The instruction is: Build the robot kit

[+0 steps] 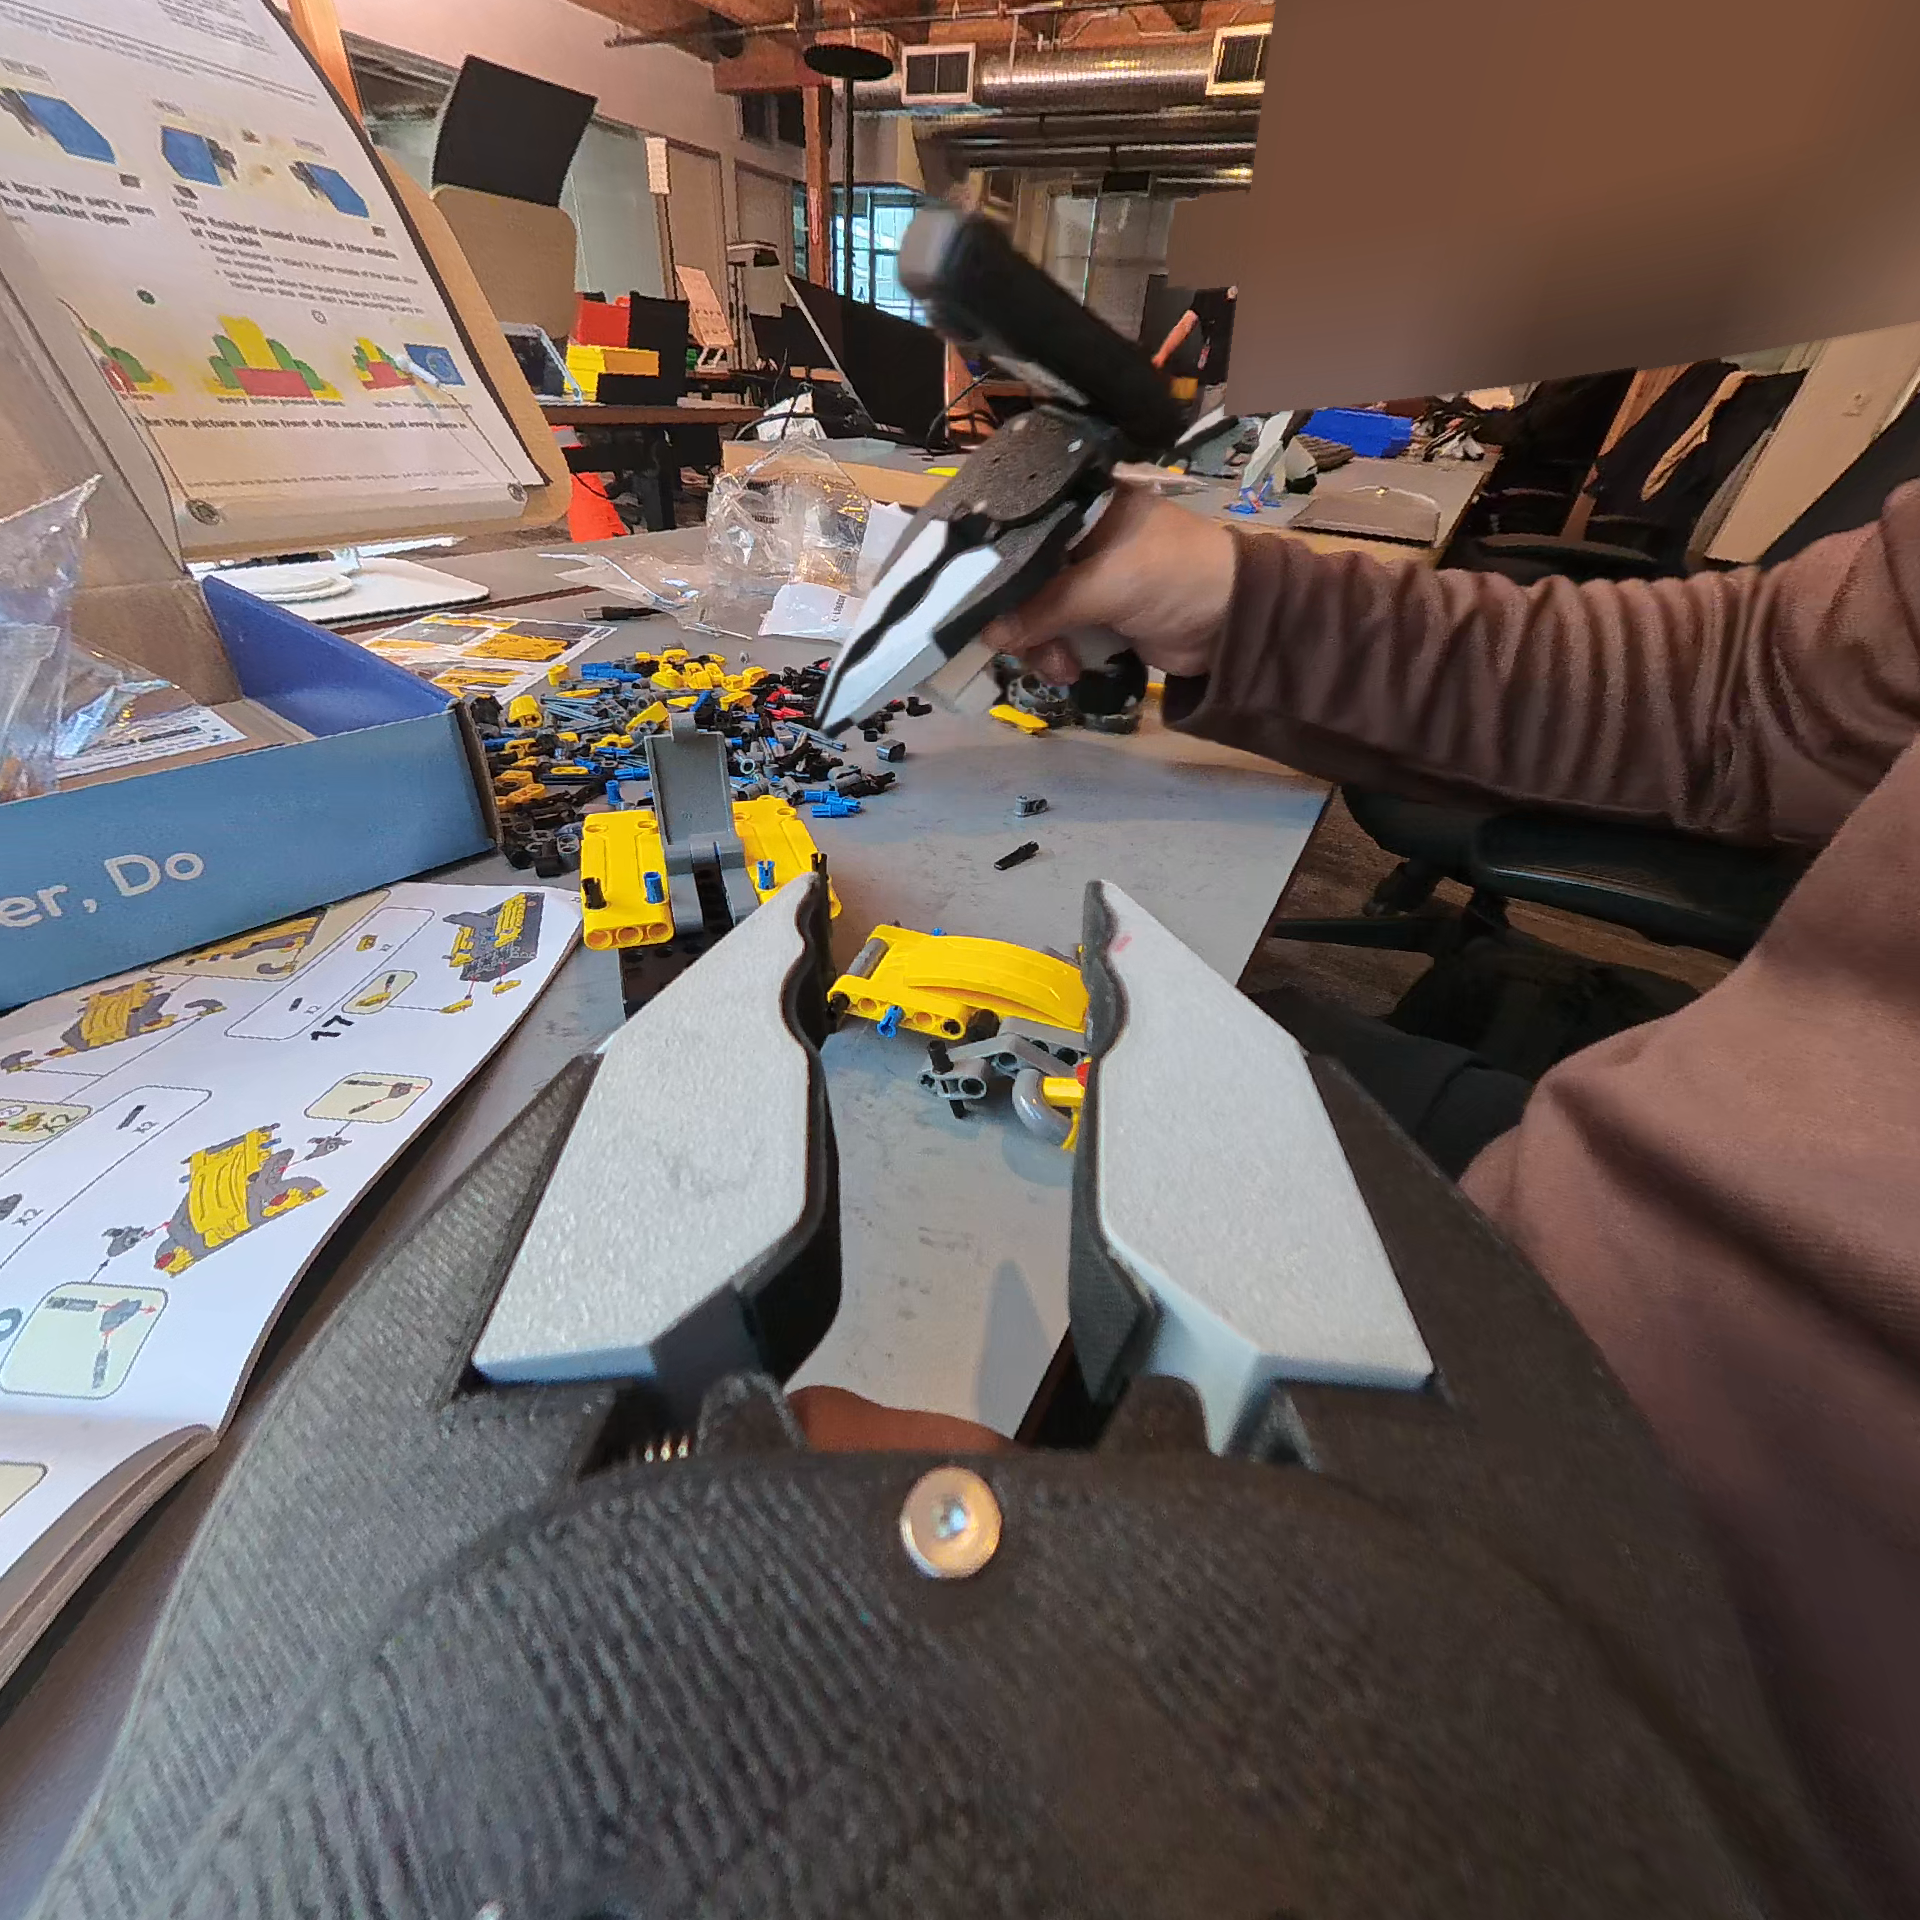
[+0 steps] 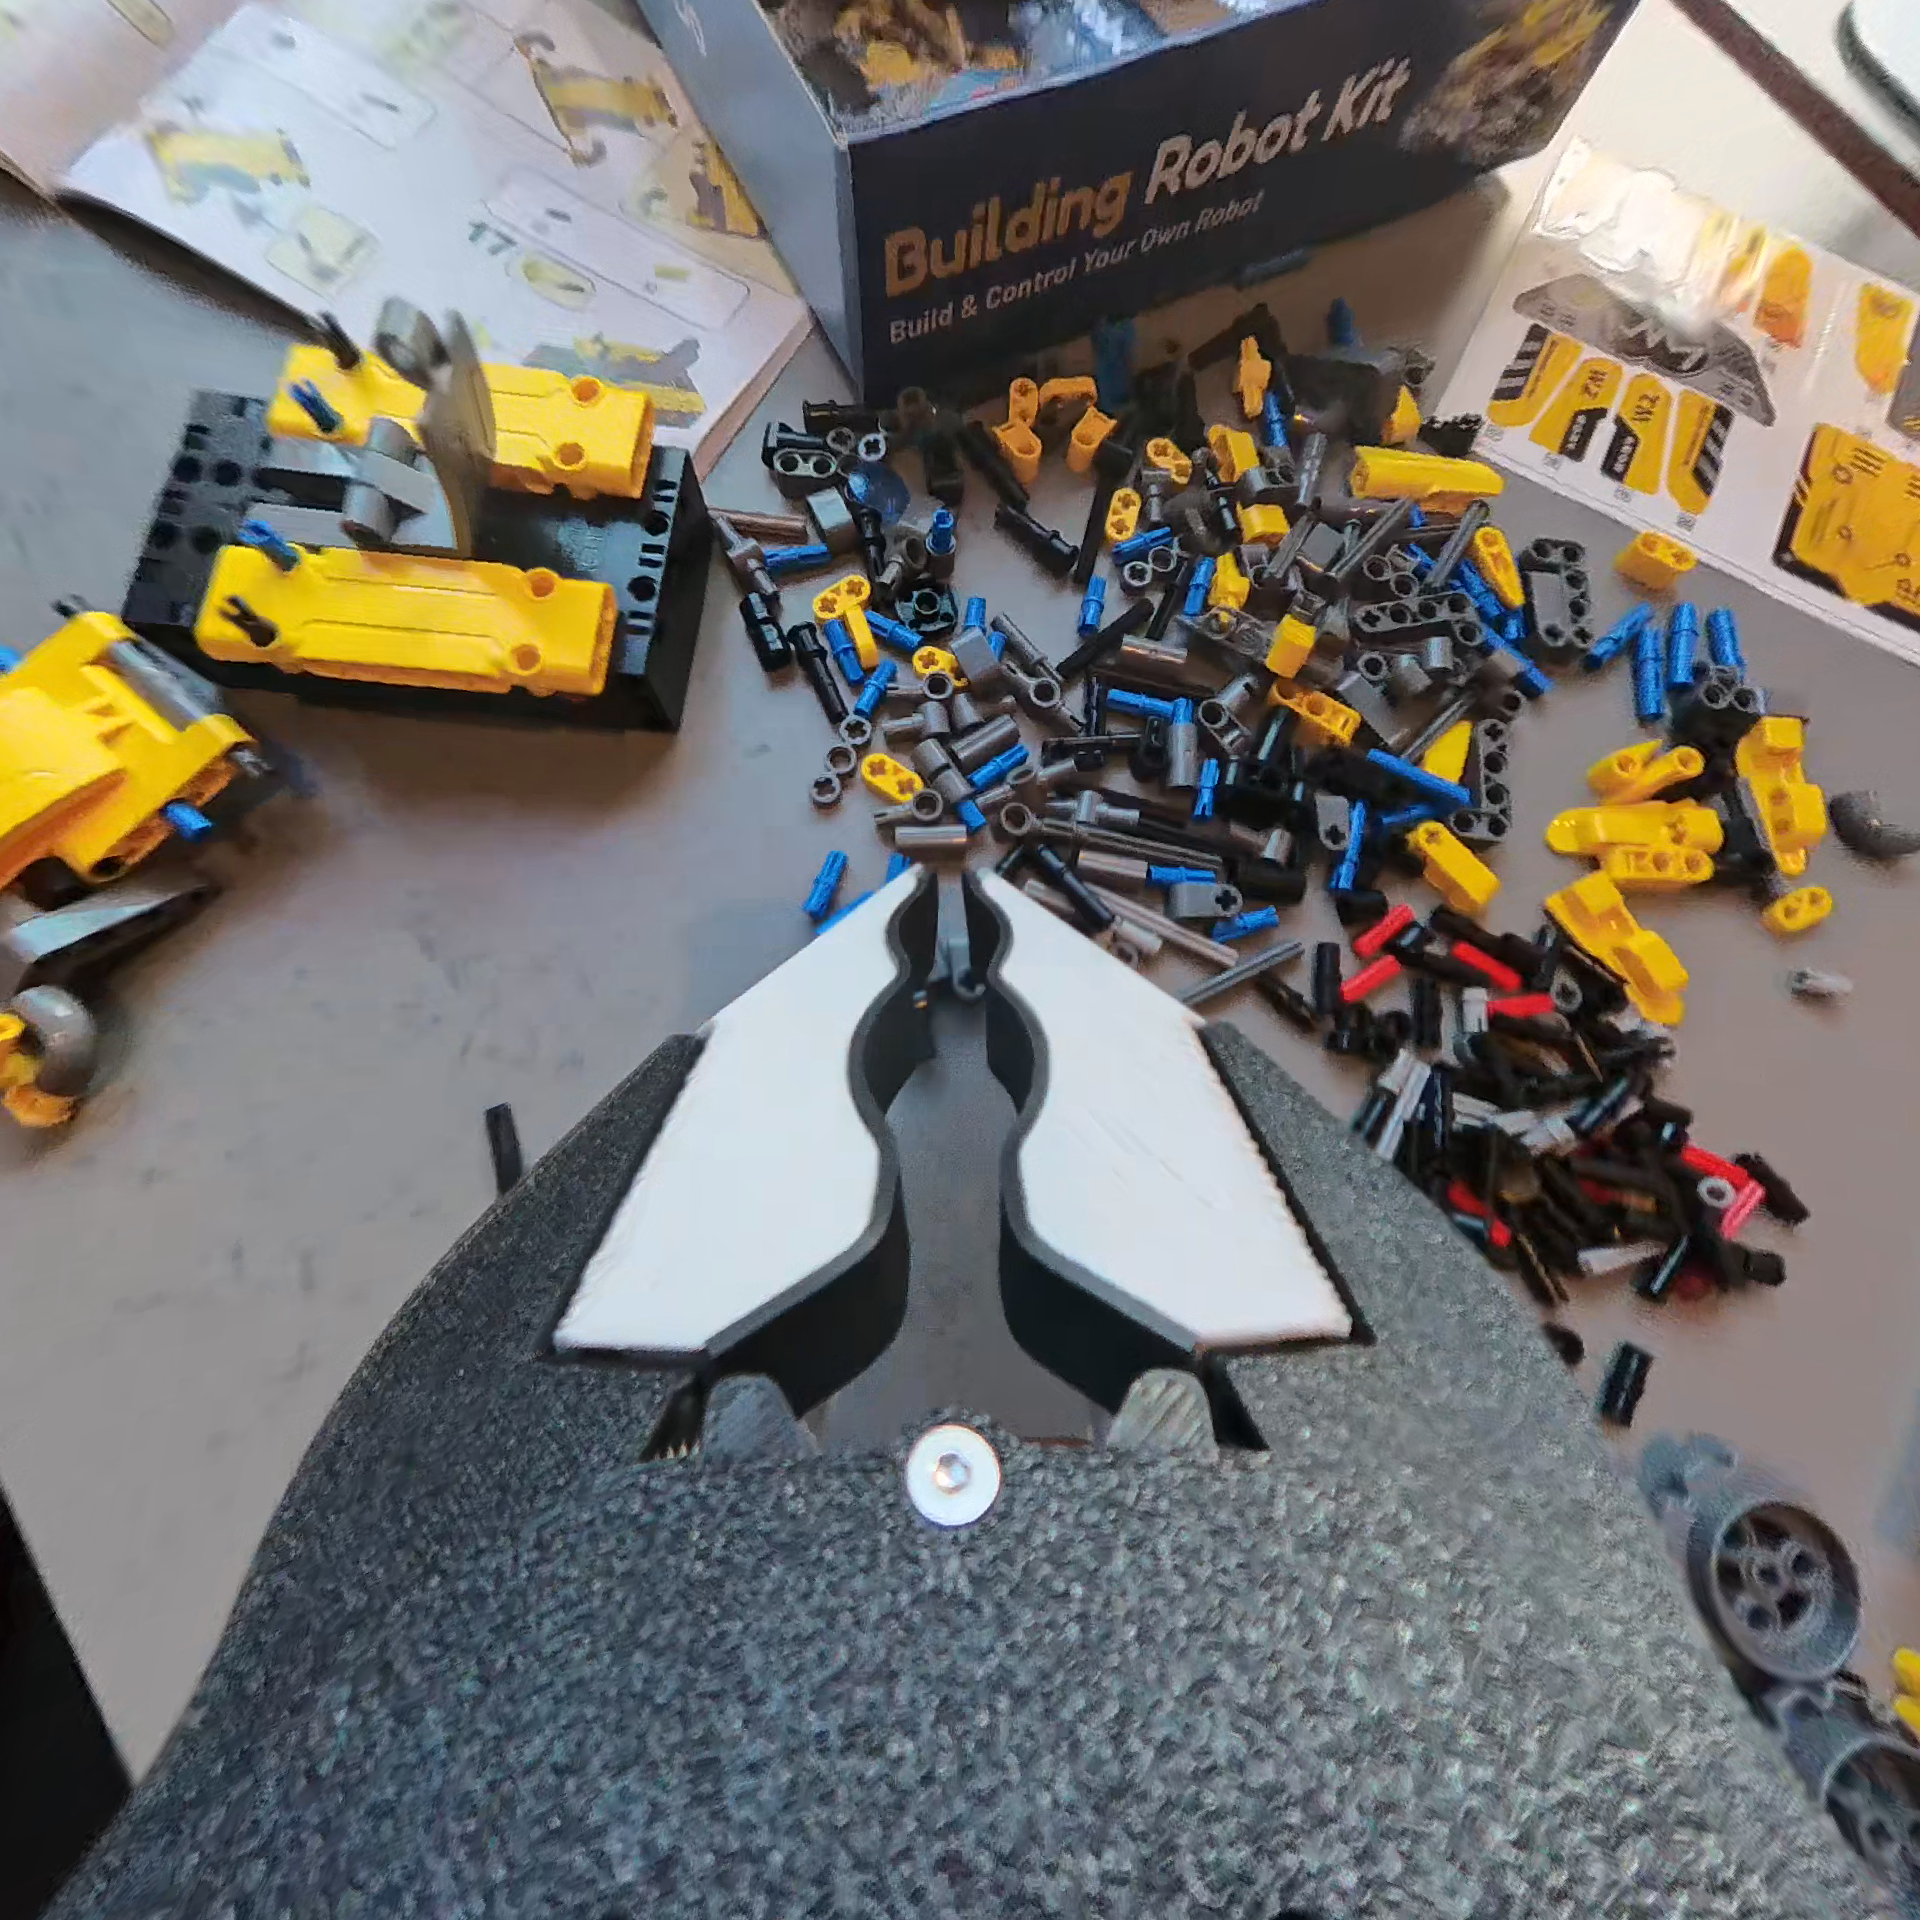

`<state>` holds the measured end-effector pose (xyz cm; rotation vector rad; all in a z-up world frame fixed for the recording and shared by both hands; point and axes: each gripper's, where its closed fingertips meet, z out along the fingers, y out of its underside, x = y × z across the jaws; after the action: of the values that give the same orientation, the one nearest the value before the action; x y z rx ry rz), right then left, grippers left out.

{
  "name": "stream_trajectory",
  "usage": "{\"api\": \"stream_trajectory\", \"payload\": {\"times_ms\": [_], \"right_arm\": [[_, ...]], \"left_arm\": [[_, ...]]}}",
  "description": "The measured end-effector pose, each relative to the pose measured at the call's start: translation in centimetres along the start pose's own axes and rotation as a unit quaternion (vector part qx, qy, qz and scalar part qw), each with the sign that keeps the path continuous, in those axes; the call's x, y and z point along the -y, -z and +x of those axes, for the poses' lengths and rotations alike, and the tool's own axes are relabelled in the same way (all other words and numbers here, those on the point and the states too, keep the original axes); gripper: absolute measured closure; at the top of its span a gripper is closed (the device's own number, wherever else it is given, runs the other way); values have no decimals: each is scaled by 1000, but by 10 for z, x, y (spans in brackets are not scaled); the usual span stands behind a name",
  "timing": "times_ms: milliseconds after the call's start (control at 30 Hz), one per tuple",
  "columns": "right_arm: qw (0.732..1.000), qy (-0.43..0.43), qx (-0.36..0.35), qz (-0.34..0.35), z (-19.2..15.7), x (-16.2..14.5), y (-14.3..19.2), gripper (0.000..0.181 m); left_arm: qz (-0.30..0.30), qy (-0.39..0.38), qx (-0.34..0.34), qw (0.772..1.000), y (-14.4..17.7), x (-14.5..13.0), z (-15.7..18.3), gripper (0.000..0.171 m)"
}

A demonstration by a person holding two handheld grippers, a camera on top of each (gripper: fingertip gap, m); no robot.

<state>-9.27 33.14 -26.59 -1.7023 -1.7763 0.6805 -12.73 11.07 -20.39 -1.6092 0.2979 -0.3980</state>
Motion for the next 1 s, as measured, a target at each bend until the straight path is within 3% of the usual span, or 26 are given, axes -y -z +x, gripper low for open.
{"api": "stream_trajectory", "payload": {"times_ms": [267,667,800,1000], "right_arm": [[997,27,-28,-64,11,-11,-25,174],[997,41,-18,-68,13,-12,-27,180],[998,41,-14,-46,8,-5,-11,180],[999,30,-10,-21,-9,-15,45,179]], "left_arm": [[8,0,-3,1000,2,2,1,126],[8,9,-6,1000,2,2,0,126],[8,10,-7,1000,2,2,0,126],[6,6,-4,1000,1,2,0,126]]}}
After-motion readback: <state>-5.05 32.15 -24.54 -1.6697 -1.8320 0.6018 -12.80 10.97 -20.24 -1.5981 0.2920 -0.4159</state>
